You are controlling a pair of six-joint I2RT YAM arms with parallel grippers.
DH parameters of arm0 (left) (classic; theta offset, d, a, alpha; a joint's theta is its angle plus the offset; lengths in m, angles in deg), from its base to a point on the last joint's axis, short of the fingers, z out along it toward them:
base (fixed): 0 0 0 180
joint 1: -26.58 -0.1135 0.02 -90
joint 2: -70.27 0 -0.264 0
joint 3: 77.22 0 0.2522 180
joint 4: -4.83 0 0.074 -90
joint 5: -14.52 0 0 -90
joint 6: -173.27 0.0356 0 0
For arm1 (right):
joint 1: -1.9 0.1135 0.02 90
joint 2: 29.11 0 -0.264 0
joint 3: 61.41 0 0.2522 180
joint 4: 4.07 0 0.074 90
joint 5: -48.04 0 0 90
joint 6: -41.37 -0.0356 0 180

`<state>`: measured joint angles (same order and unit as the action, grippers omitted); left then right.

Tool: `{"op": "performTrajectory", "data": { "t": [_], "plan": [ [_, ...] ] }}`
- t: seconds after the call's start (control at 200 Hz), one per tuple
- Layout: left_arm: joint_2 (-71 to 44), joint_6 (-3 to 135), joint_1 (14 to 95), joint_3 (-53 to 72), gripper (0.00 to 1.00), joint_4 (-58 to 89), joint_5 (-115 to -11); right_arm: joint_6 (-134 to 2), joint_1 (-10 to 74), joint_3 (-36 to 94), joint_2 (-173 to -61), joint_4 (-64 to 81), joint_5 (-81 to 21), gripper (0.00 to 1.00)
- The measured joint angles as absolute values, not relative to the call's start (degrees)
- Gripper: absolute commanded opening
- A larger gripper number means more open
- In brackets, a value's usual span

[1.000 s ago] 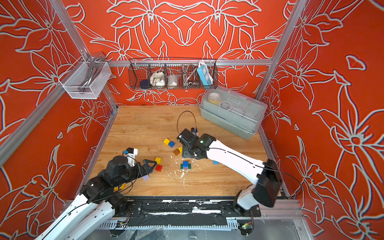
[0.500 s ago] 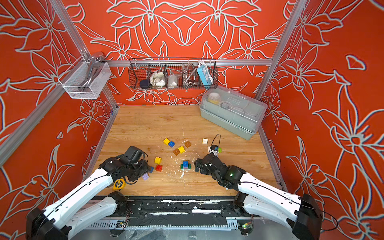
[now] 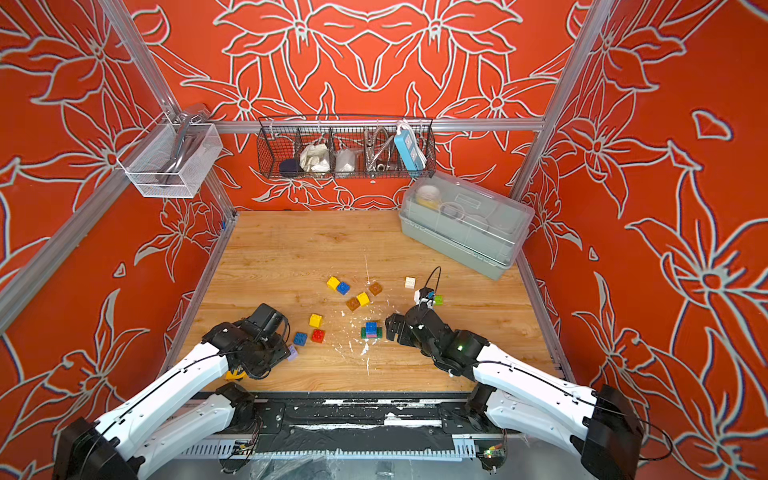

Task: Assemble the number 1 with lego
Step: Pick up the lego brick from the center of the board.

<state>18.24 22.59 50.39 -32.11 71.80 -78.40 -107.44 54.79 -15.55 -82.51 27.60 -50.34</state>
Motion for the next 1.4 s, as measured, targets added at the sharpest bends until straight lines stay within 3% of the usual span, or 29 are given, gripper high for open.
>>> {"op": "performTrajectory", "data": {
  "t": [0.465,0.816,1.401],
  "plan": [
    [18.94,22.87,50.19,-31.69,0.64,69.75,-76.71,-106.85,54.79,-15.33,-83.3,26.16,-48.27,1.0],
    [9.26,24.45,50.19,-30.32,0.65,65.64,-74.51,-106.85,54.79,-15.33,-83.47,25.92,-47.89,1.0],
    [3.88,27.96,49.95,-31.54,0.53,60.9,-73.87,-106.87,54.79,-15.33,-83.47,25.92,-47.92,1.0]
  ]
}}
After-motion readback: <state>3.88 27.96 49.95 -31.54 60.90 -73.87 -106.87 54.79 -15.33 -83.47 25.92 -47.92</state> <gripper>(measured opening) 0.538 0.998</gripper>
